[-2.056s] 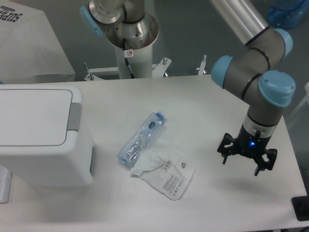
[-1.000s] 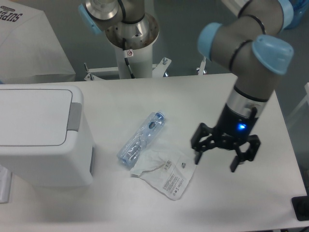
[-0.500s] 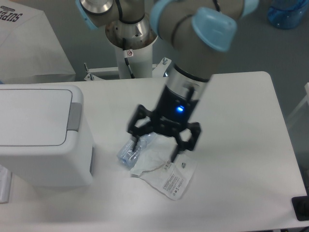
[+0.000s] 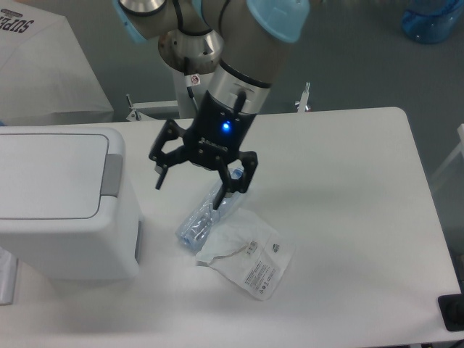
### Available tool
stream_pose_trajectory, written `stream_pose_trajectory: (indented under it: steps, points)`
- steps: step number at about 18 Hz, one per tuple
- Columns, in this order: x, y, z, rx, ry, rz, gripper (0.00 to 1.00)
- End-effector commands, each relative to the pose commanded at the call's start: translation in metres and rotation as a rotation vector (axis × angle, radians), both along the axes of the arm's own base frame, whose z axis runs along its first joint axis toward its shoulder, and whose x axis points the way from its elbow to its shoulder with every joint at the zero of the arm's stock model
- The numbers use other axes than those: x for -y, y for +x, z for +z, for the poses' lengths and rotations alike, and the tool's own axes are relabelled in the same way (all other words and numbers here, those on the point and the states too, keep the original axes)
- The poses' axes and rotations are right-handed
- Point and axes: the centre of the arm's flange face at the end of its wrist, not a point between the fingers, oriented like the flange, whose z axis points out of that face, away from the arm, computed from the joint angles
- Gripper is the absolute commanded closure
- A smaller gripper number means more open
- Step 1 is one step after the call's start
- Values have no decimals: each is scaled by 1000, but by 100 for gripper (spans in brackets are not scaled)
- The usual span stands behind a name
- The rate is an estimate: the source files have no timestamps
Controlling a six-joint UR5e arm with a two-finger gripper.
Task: Open the trash can
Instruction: 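Lower the gripper fingers onto the lid edge of the white bin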
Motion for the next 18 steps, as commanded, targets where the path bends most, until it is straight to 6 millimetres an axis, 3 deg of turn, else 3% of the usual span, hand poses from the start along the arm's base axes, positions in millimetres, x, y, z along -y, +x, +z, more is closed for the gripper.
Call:
stream_pose_trajectory:
  steps: [3,6,18]
  points:
    - [-3,15,-15,19,-21,-24,0]
    - [-3,23,-18,10,-16,-33,0]
    - [-3,25,-21,16,-14,-26,0]
